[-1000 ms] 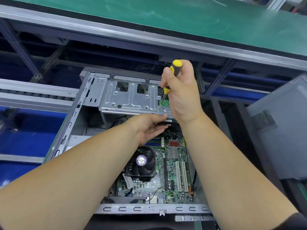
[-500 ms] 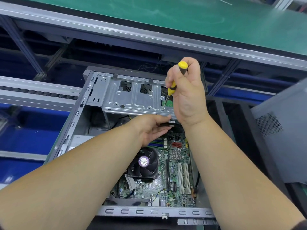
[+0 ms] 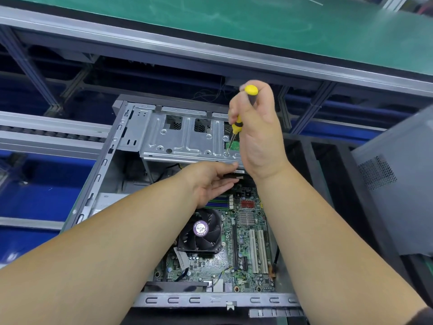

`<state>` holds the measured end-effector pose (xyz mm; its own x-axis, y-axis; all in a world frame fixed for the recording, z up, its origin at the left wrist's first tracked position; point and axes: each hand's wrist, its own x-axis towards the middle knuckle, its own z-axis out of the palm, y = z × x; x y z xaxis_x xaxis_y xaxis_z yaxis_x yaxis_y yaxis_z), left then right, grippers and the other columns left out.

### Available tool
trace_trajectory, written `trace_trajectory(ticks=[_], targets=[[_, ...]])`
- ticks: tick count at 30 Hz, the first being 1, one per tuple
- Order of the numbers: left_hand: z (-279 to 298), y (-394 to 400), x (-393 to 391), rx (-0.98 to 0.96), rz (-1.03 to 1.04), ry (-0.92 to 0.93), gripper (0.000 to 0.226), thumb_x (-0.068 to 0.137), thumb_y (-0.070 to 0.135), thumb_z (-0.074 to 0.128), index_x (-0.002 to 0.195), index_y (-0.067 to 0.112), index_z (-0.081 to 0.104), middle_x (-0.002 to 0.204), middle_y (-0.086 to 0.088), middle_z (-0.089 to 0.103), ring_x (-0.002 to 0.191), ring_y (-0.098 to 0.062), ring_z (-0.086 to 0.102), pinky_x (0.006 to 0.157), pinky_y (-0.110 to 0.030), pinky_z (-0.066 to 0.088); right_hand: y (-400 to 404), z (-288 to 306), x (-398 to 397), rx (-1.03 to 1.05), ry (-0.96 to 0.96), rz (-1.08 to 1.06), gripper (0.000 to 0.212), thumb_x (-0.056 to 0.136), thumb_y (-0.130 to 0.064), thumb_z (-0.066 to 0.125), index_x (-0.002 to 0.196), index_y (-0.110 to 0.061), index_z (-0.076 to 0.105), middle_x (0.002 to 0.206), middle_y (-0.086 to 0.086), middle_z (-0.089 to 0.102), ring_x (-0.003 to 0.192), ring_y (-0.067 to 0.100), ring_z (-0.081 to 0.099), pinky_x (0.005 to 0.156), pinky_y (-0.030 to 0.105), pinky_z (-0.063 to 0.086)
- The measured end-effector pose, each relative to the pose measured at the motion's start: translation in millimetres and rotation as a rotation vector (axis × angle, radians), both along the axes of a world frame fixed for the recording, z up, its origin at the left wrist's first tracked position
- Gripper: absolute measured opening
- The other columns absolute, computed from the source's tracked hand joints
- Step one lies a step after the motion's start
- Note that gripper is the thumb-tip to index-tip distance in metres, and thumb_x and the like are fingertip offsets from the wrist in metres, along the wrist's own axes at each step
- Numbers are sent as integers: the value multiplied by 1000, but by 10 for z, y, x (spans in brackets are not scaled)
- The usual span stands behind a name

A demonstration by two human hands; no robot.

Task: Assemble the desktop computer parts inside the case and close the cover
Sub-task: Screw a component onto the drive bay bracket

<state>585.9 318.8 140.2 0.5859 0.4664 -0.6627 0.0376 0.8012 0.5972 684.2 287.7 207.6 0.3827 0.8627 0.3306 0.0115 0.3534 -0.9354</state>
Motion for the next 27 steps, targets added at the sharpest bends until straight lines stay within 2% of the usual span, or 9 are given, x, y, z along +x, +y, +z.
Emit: trace_trajectory(ticks=[2, 4, 8, 11, 14, 18, 23, 25, 27], targets=[[-5, 1, 2, -2, 4, 1, 41, 80, 10, 75, 117, 2, 61, 112, -9, 63, 82, -18, 71, 72, -23, 60, -21, 6, 16, 5, 31, -10, 29, 106, -28, 31, 119, -15, 53, 80, -3, 50, 74, 11, 46, 76, 24, 42], [-11, 2, 3, -3, 11, 0, 43, 80, 10, 75, 119, 2, 61, 106, -8, 62, 77, -17, 72, 70, -23, 60, -30, 6, 58, 10, 75, -9, 34, 106, -27, 28, 120, -11, 55, 82, -2, 53, 77, 10, 48, 77, 26, 43], [-8, 2, 0, -8, 18, 2, 37, 79, 9, 76, 112, 3, 61, 102, -7, 61, 72, -16, 73, 67, -22, 60, -20, 18, 70, -20, 65, 14, 12, 96, -20, 52, 107, -15, 54, 96, 4, 61, 91, 17, 62, 88, 34, 47], [0, -3, 4, -12, 18, 5, 42, 78, 9, 77, 117, 3, 60, 107, -8, 60, 75, -16, 72, 64, -21, 59, 2, -3, 84, 20, 19, 8, 16, 94, -9, 57, 102, -14, 44, 90, 8, 62, 85, 18, 63, 81, 28, 50], [5, -8, 5, -15, 20, 1, 49, 78, 9, 76, 123, 2, 59, 110, -8, 59, 76, -17, 72, 65, -21, 59, 6, -2, 51, 4, 9, 15, 12, 99, -19, 48, 110, -14, 46, 78, 2, 51, 72, 12, 49, 72, 24, 43], [8, -8, 2, -16, 24, -2, 47, 79, 9, 76, 122, 1, 59, 111, -10, 58, 76, -17, 72, 68, -23, 60, -28, 22, 75, 27, 86, 19, 36, 105, -27, 28, 116, -7, 55, 79, 4, 51, 74, 13, 46, 73, 27, 40], [11, -8, 0, -16, 27, 2, 41, 79, 8, 76, 117, 2, 59, 110, -10, 59, 73, -17, 72, 68, -23, 60, -14, 19, 78, -6, 47, 57, 8, 99, -18, 48, 104, -12, 50, 89, 3, 65, 94, 28, 59, 90, 45, 43], [12, -8, -1, -17, 27, 4, 43, 80, 8, 76, 119, 2, 59, 114, -10, 59, 74, -17, 72, 67, -23, 60, -7, 13, 79, 14, 24, 54, 11, 97, -12, 52, 102, -12, 43, 87, 6, 65, 88, 26, 62, 88, 41, 50], [10, -6, -2, -18, 24, 2, 43, 80, 8, 76, 119, 2, 59, 115, -10, 59, 77, -17, 72, 67, -22, 60, 4, 16, 61, 8, 14, 44, 14, 96, -12, 53, 102, -12, 40, 79, 3, 56, 73, 16, 54, 74, 29, 47]])
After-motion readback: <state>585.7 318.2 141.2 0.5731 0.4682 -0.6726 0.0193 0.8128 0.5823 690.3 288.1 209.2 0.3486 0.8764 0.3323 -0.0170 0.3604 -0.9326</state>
